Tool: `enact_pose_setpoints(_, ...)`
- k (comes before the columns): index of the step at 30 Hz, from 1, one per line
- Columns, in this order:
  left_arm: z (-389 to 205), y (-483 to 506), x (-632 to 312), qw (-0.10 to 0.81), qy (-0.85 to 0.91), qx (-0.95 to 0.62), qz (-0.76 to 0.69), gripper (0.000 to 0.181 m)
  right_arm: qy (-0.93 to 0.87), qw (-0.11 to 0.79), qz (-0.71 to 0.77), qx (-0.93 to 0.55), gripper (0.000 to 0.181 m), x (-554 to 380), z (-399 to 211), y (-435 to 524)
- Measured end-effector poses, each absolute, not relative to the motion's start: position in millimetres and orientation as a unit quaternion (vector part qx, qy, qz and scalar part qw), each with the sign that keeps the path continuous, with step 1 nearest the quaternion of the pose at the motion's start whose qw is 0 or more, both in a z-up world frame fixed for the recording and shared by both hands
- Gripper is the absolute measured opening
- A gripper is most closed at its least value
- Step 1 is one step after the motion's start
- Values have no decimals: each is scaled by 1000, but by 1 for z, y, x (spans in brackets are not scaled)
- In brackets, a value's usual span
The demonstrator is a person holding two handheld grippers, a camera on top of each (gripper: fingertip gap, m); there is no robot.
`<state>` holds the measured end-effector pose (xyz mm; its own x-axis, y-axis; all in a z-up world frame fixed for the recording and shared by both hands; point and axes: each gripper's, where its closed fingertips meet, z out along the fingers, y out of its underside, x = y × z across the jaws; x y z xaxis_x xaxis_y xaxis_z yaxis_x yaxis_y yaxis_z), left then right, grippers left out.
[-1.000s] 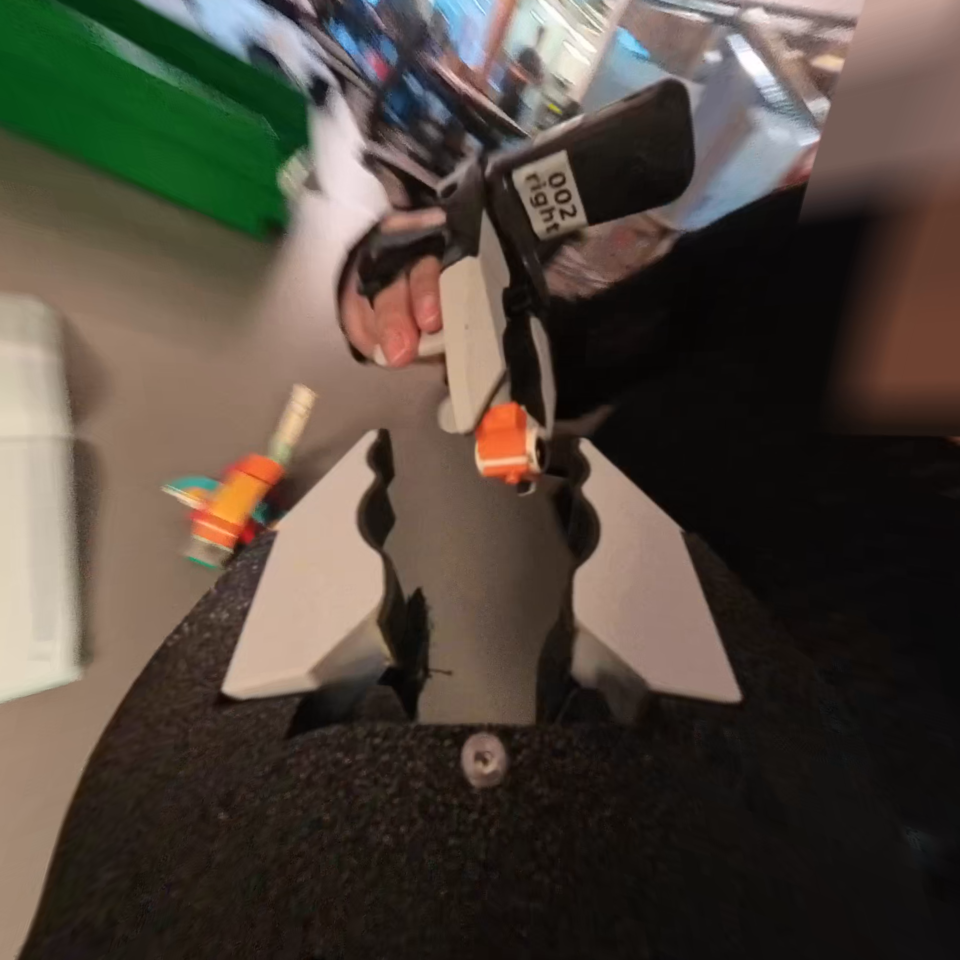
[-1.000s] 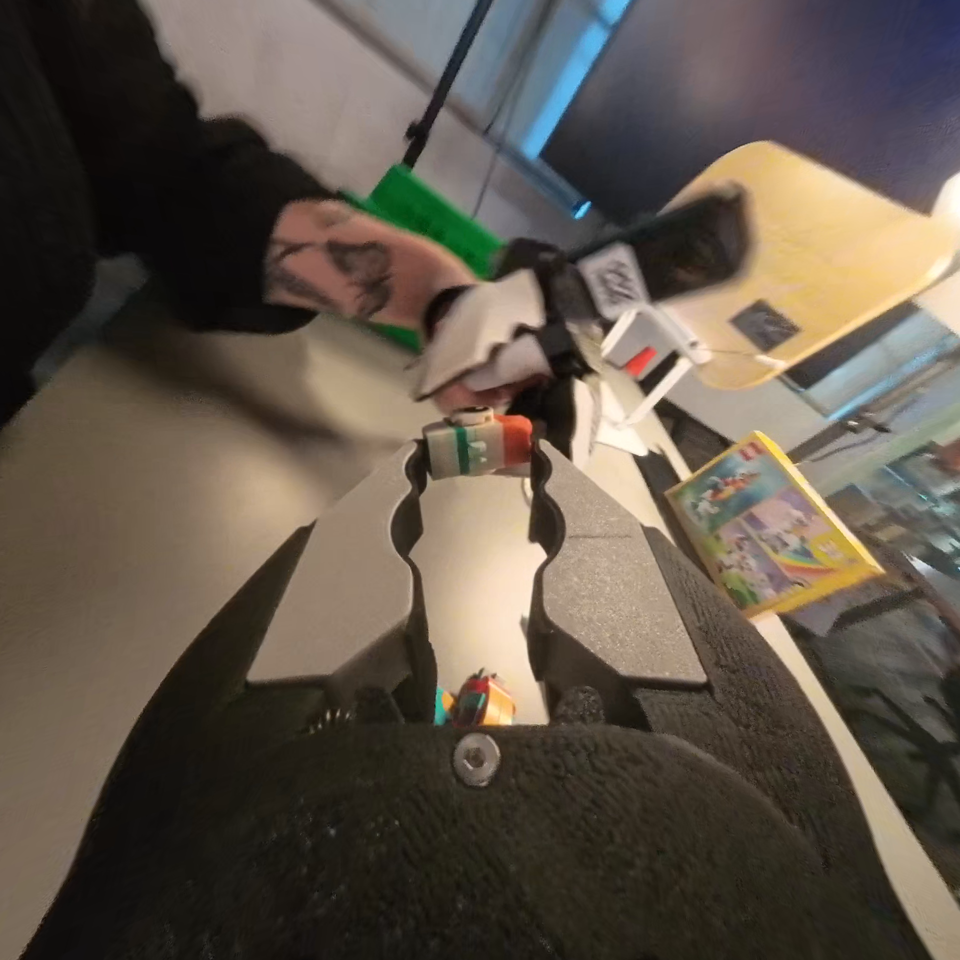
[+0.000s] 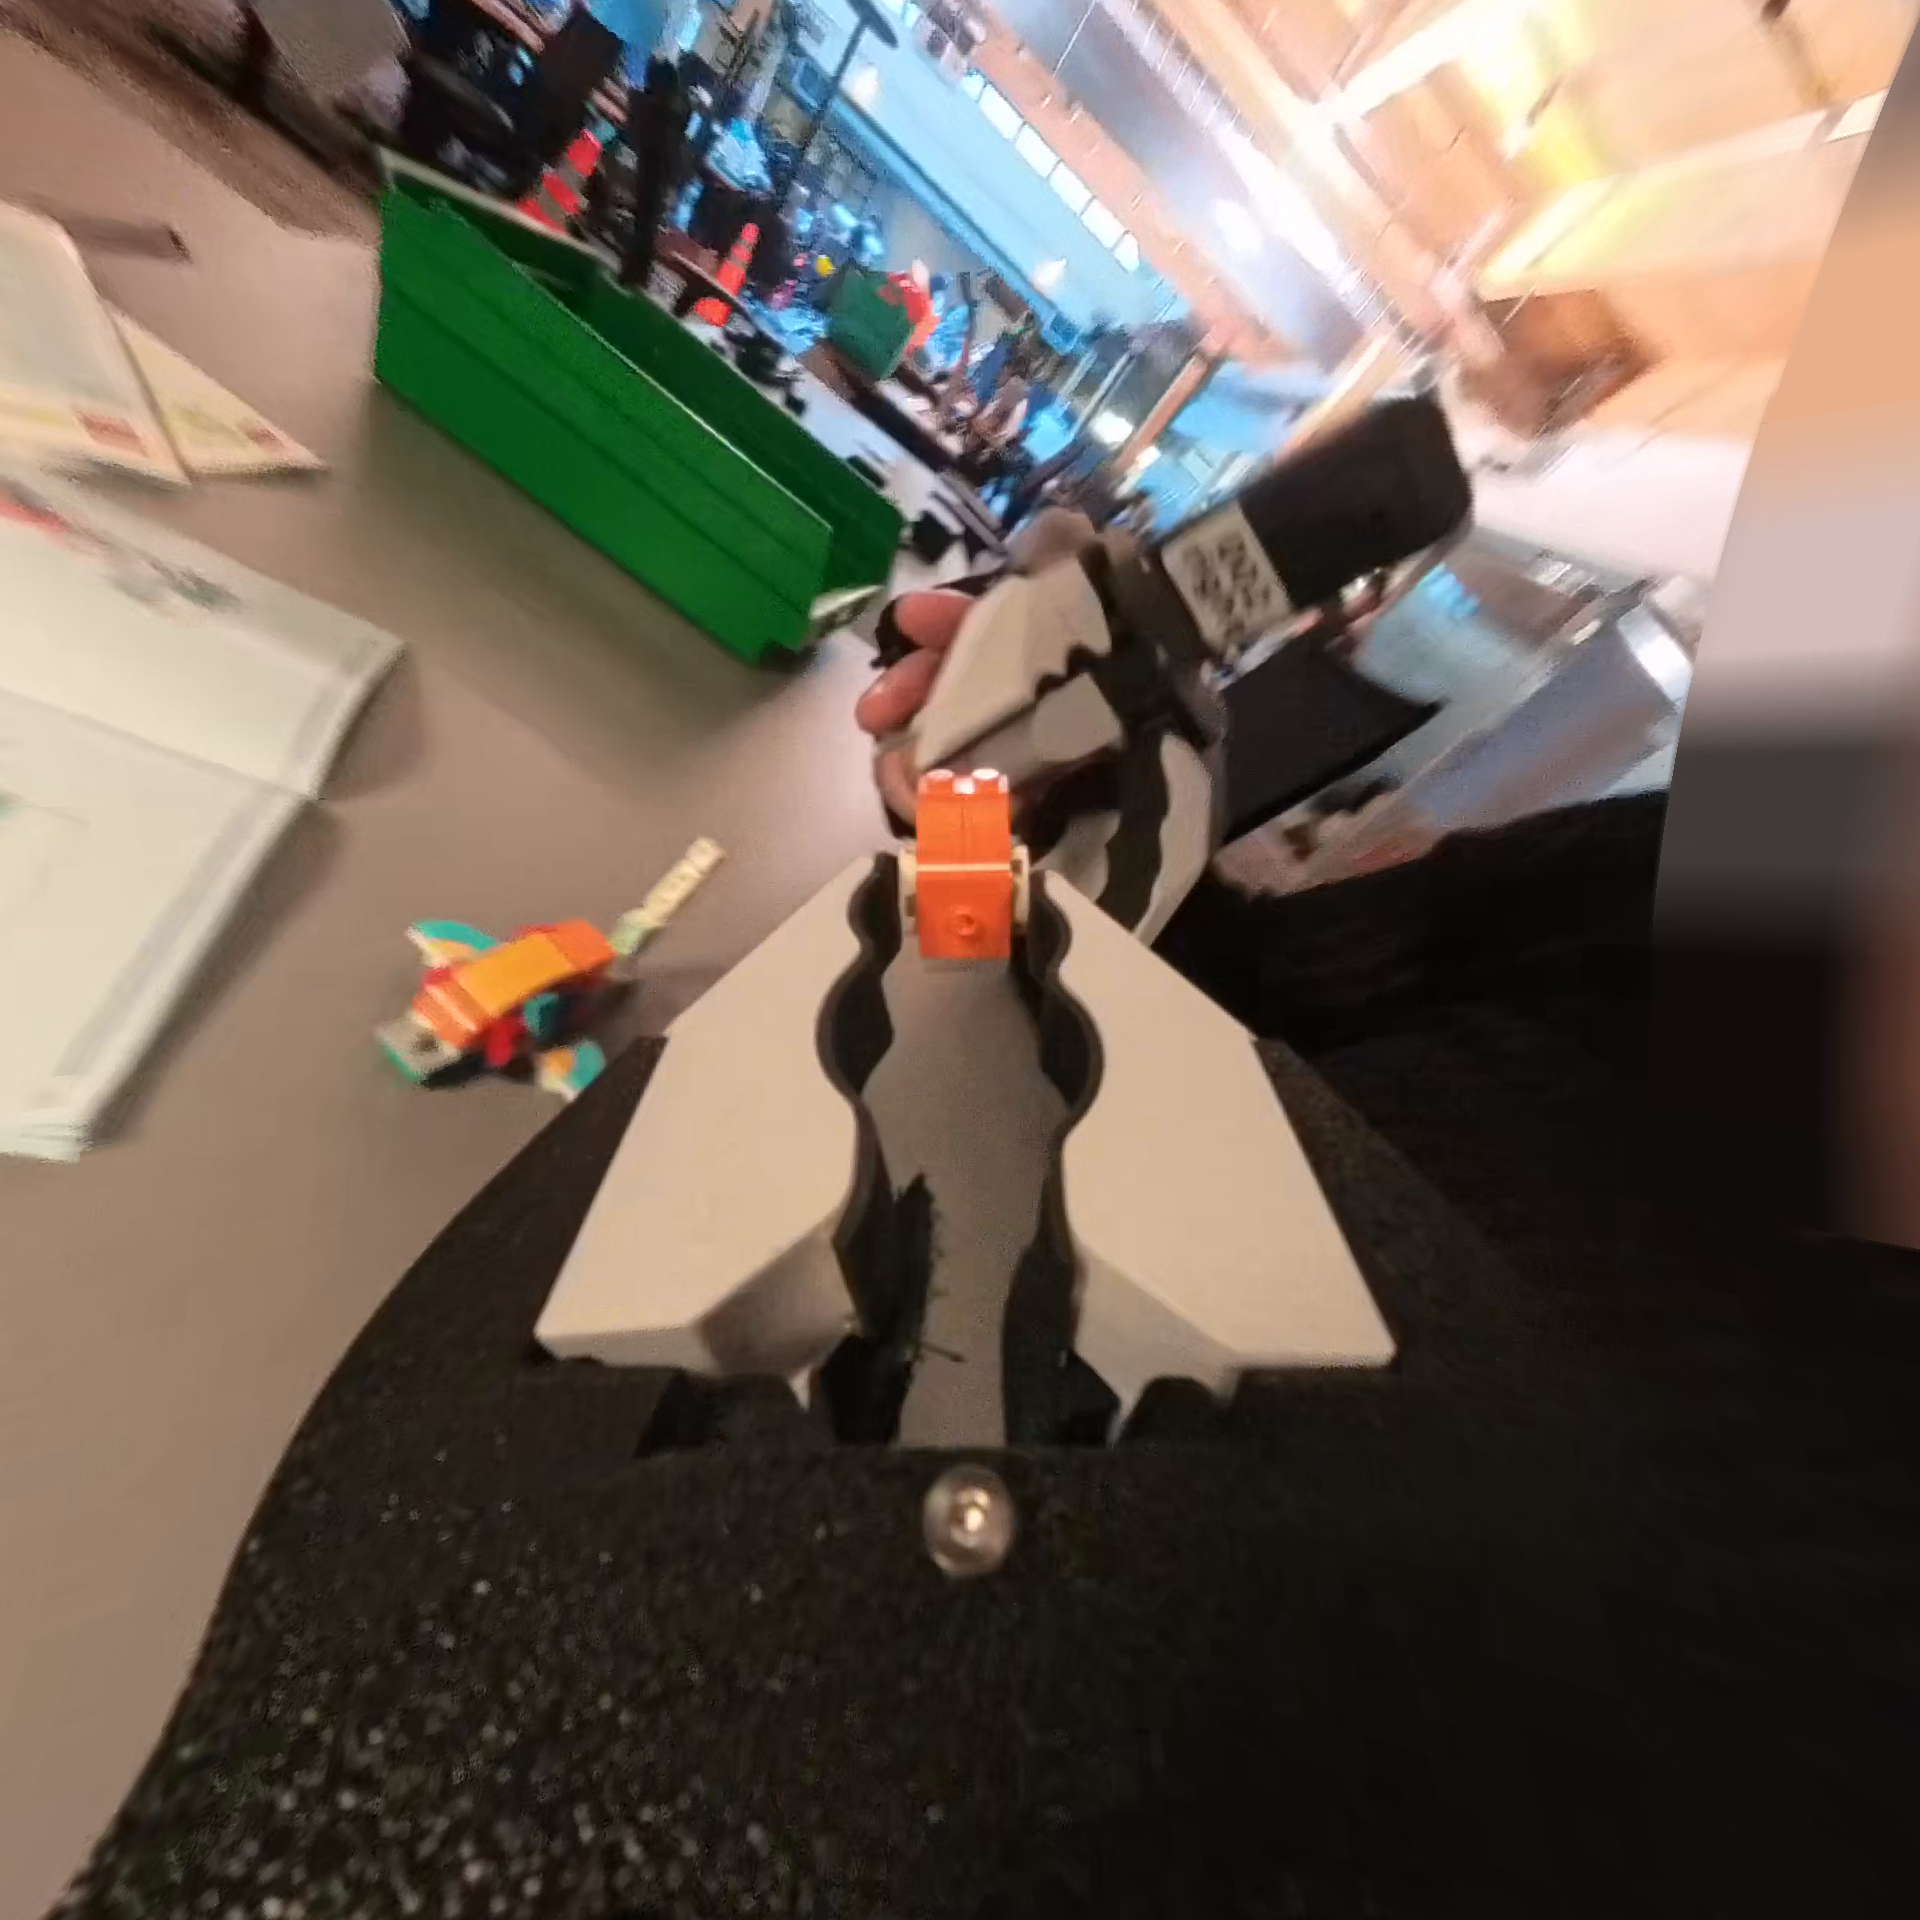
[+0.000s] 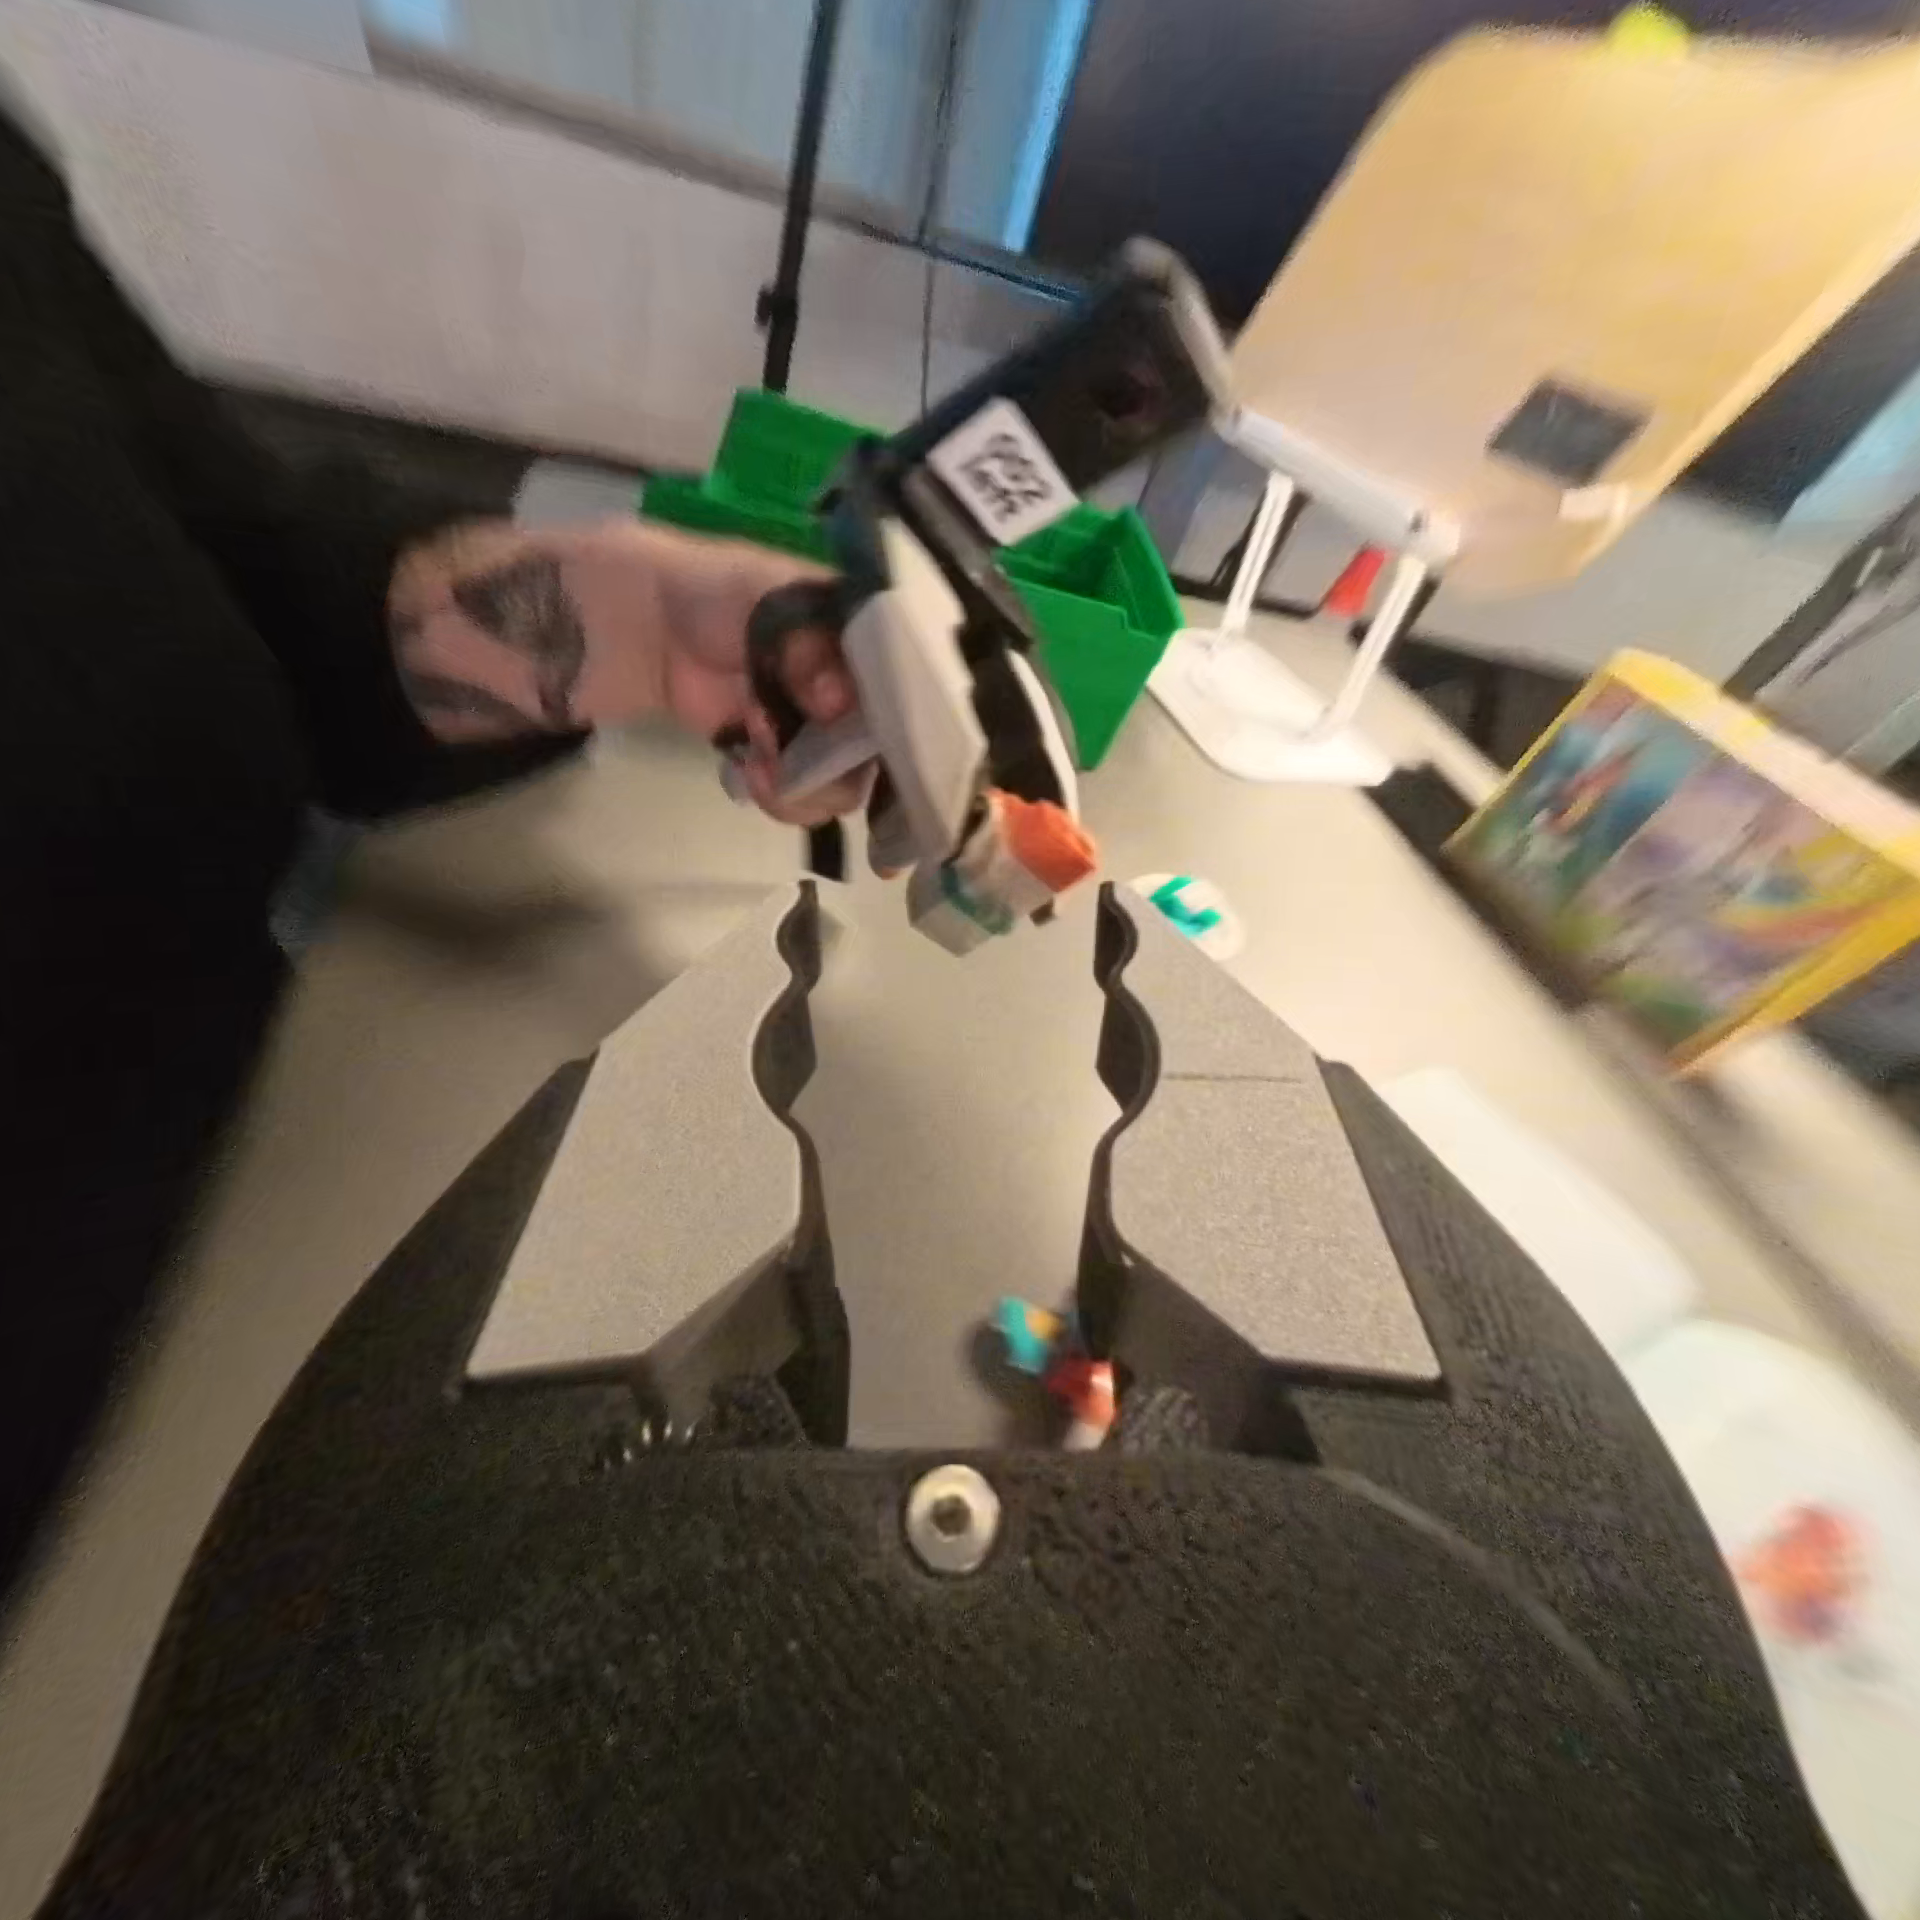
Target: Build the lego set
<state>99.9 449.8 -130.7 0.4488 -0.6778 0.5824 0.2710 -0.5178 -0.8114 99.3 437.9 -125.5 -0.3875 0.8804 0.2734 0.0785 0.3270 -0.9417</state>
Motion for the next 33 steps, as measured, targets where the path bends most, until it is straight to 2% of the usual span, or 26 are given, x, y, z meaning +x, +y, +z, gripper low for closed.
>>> enact_pose_setpoints(5, -120, 441, 103, 531, 234, -696, -422, 22, -593, 307, 612, -424, 34, 101, -108, 441)
enact_pose_setpoints(16, -126, 434, 115, 512, 264, -700, -422, 22, -599, 232, 638, -425, 20, 98, -113, 428)
enact_pose_setpoints(21, -124, 436, 113, 544, 282, -693, -379, 23, -561, 198, 665, -451, 19, 96, -109, 432)
enact_pose_setpoints(22, -124, 435, 114, 560, 303, -687, -351, 36, -549, 185, 674, -459, 14, 96, -108, 434)
enact_pose_setpoints(23, -125, 438, 113, 580, 317, -685, -306, 60, -535, 174, 680, -470, 14, 95, -109, 438)
enact_pose_setpoints(24, -127, 441, 111, 600, 341, -680, -247, 74, -525, 160, 688, -475, 14, 95, -109, 440)
enact_pose_setpoints(26, -130, 444, 110, 632, 402, -652, -118, 84, -506, 136, 703, -481, 14, 95, -108, 443)
enact_pose_setpoints(29, -133, 447, 112, 652, 459, -604, 18, 79, -487, 116, 717, -486, 14, 95, -108, 443)
enact_pose_setpoints(33, -127, 449, 118, 673, 467, -570, 65, 61, -472, 99, 726, -489, 14, 93, -108, 441)
